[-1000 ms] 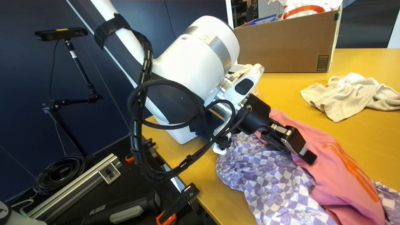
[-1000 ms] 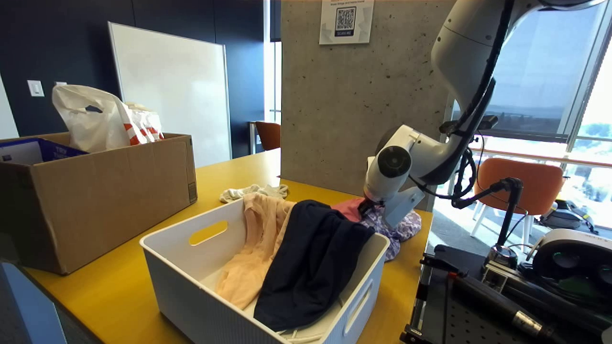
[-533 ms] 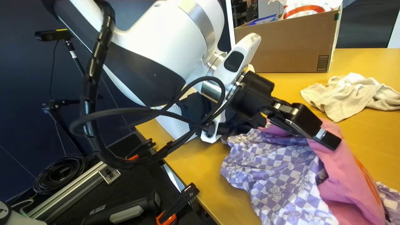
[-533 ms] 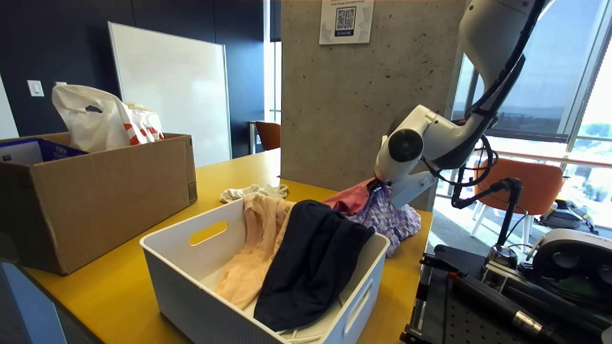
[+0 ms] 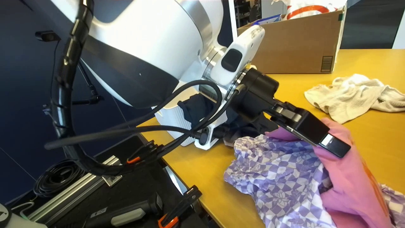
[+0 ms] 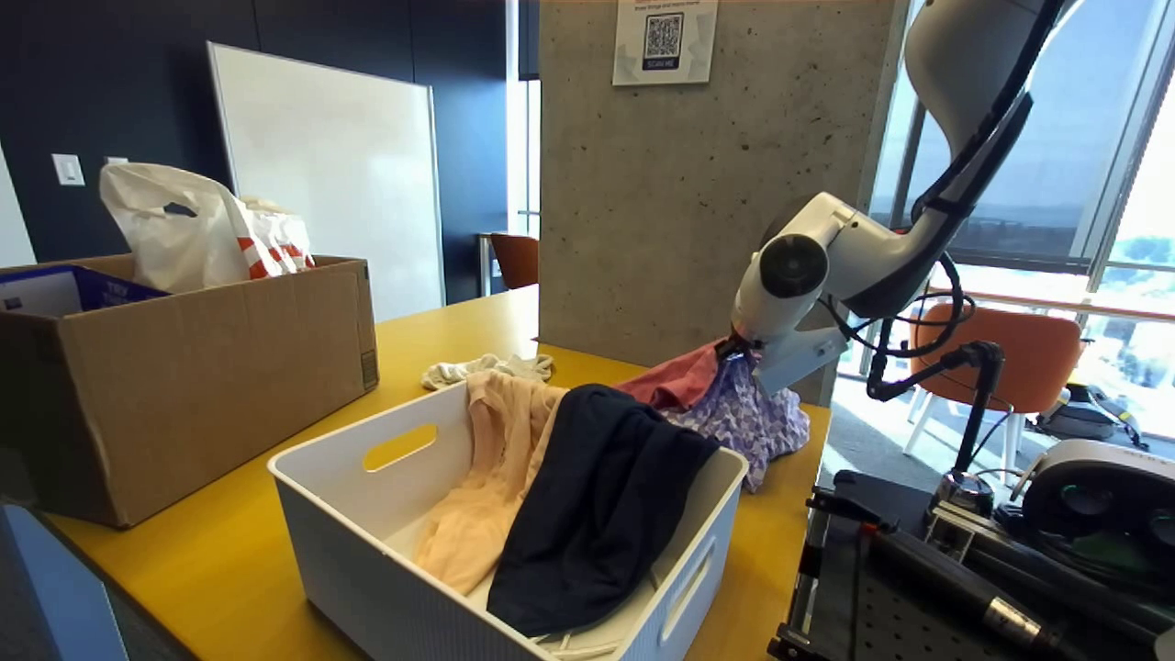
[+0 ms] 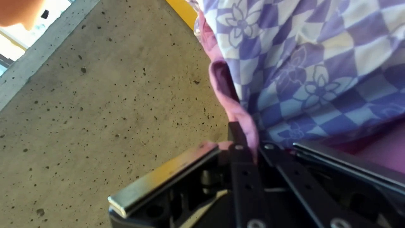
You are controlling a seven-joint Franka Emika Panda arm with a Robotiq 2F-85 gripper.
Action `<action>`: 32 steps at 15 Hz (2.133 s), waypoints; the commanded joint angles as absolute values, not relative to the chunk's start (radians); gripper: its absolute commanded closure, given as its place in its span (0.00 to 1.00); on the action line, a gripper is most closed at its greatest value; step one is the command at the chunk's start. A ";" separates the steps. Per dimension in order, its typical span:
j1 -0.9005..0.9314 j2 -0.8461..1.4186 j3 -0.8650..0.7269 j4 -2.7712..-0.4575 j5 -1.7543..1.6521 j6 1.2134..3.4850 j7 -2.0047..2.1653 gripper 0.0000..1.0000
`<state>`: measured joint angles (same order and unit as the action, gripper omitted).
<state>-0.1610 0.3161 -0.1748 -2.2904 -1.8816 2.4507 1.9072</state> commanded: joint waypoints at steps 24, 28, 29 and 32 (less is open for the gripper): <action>-0.265 0.440 -0.132 -2.157 -1.875 2.481 1.843 0.32; -0.269 0.463 -0.130 -2.134 -1.884 2.481 1.846 0.65; -0.269 0.463 -0.130 -2.136 -1.888 2.479 1.851 0.71; -0.268 0.457 -0.130 -2.146 -1.893 2.475 1.858 0.93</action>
